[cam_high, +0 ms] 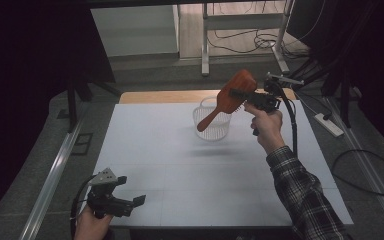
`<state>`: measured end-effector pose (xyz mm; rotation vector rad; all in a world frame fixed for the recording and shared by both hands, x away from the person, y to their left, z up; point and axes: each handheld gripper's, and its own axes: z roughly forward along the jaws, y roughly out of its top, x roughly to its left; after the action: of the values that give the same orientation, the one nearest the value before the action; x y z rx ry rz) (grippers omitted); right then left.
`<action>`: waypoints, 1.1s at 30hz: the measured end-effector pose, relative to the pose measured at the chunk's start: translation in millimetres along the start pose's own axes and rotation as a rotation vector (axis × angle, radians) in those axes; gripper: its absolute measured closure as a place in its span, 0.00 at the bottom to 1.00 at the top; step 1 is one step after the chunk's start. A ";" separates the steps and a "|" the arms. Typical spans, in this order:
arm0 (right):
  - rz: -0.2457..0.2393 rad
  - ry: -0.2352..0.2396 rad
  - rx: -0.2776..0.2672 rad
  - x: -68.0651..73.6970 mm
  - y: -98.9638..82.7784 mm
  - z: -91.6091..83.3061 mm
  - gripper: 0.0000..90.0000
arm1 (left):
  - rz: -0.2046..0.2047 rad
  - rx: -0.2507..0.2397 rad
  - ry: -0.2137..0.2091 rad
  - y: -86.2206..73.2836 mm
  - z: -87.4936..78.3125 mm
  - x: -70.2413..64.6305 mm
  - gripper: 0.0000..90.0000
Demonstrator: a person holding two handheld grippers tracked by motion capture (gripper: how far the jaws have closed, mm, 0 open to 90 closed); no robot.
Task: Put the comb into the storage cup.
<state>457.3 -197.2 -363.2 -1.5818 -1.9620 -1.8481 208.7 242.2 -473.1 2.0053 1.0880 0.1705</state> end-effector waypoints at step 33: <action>0.003 -0.093 -0.047 -13.9 19.3 12.4 0.58 | 0.023 0.030 0.021 0.5 2.1 -3.9 0.00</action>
<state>483.8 -200.7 -361.3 -1.7121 -1.9649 -1.8664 207.6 237.8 -473.1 2.0480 1.0868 0.1885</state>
